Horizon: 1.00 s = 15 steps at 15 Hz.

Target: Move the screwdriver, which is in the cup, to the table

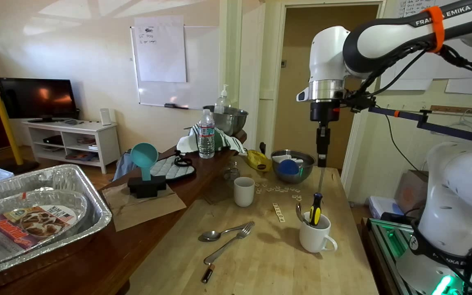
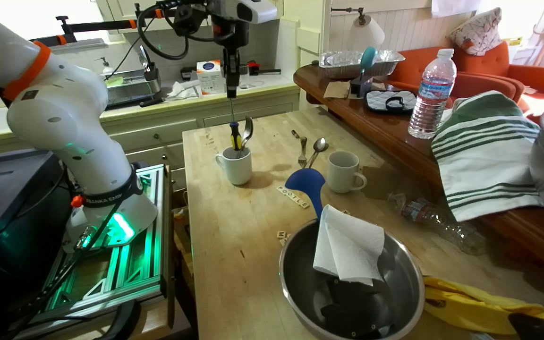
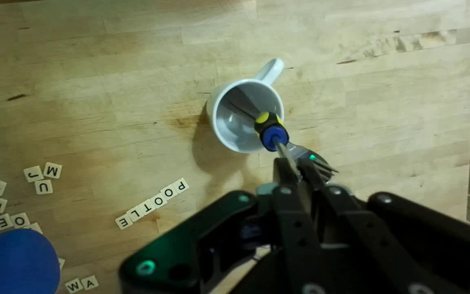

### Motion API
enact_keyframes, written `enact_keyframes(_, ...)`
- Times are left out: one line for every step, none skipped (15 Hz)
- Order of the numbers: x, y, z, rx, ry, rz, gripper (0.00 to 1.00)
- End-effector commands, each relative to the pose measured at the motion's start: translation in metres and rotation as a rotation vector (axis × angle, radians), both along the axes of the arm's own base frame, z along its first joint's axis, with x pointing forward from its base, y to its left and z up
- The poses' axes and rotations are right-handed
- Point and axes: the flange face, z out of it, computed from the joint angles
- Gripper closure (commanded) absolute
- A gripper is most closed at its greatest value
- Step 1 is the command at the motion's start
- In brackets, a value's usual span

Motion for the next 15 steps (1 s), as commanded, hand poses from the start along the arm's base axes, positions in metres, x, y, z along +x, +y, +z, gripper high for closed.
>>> enact_keyframes(0.001,-0.007,0.015,0.079,0.016,-0.064,0.98)
enact_keyframes(0.001,-0.008,0.017,0.097,0.016,-0.077,0.98)
enact_keyframes(0.001,-0.01,0.02,0.115,0.014,-0.09,0.98)
enact_keyframes(0.001,-0.011,0.023,0.135,0.017,-0.098,0.98)
enact_keyframes(0.0,-0.013,0.026,0.16,0.016,-0.11,0.98)
enact_keyframes(0.001,-0.016,0.03,0.196,0.012,-0.125,0.98)
enact_keyframes(0.002,-0.019,0.033,0.231,0.008,-0.144,0.98)
enact_keyframes(0.002,-0.023,0.037,0.285,0.009,-0.159,0.98)
enact_keyframes(0.003,-0.027,0.04,0.328,0.001,-0.181,0.98)
enact_keyframes(0.004,-0.033,0.045,0.367,-0.011,-0.215,0.98)
enact_keyframes(0.006,-0.038,0.046,0.403,-0.029,-0.247,0.98)
enact_keyframes(0.009,-0.043,0.048,0.444,-0.054,-0.279,0.98)
enact_keyframes(0.012,-0.047,0.048,0.484,-0.076,-0.313,0.98)
enact_keyframes(0.015,-0.049,0.049,0.524,-0.107,-0.337,0.98)
enact_keyframes(0.019,-0.052,0.048,0.557,-0.134,-0.37,0.98)
